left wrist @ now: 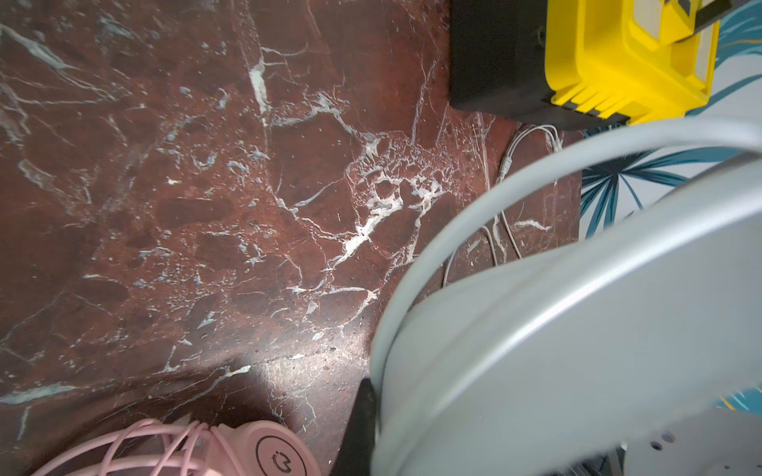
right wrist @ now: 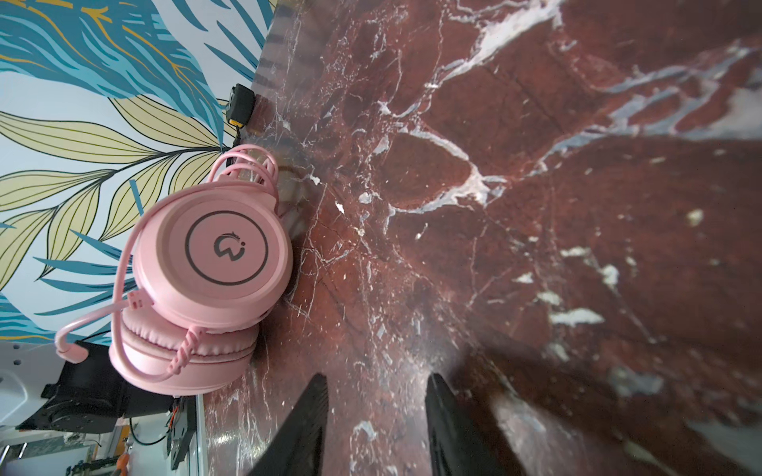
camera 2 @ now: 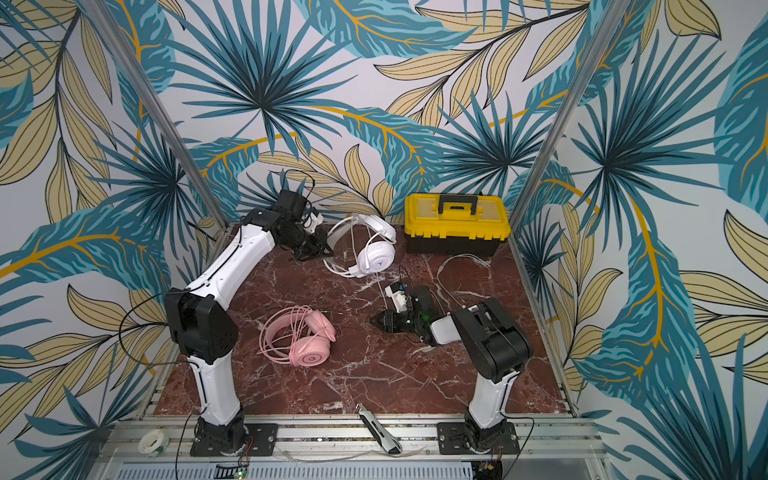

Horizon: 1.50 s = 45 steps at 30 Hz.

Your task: Wrap the headphones

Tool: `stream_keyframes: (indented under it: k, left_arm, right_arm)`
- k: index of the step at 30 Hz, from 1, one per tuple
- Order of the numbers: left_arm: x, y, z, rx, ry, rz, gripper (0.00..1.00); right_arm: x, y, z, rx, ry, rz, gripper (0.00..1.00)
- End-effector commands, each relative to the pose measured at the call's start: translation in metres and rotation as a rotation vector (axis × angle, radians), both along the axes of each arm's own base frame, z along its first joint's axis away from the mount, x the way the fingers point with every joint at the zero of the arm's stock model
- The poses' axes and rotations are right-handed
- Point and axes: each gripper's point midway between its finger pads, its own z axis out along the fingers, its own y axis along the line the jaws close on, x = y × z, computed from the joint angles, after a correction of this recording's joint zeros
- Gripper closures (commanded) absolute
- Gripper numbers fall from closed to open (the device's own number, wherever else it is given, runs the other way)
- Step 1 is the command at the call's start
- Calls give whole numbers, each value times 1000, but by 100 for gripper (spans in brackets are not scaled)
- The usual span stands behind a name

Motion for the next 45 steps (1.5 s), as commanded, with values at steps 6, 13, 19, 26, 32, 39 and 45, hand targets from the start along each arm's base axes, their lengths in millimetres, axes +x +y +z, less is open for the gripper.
stream_keyframes:
  k: [6, 13, 19, 26, 32, 39, 45]
  left_arm:
    - [25, 10, 23, -55, -83, 102, 100]
    - [27, 4, 23, -89, -72, 76, 100]
    - [21, 6, 16, -74, -56, 77, 100]
    - [23, 8, 13, -74, -44, 100, 100]
    - [25, 11, 9, -59, -40, 127, 100]
    - [26, 10, 7, -71, -28, 129, 100]
    - [24, 7, 7, -81, -21, 115, 100]
  right_arm:
    - [-28, -2, -7, -37, 53, 72, 59]
    - [-26, -1, -7, -37, 44, 69, 58]
    - [-11, 6, 1, -10, 18, 54, 58]
    - [-11, 21, -11, -32, 31, 115, 59]
    - [-12, 27, -11, -30, 23, 132, 67]
    - [-13, 31, -13, -46, 20, 147, 60]
    - [-5, 34, -19, -83, 15, 139, 53]
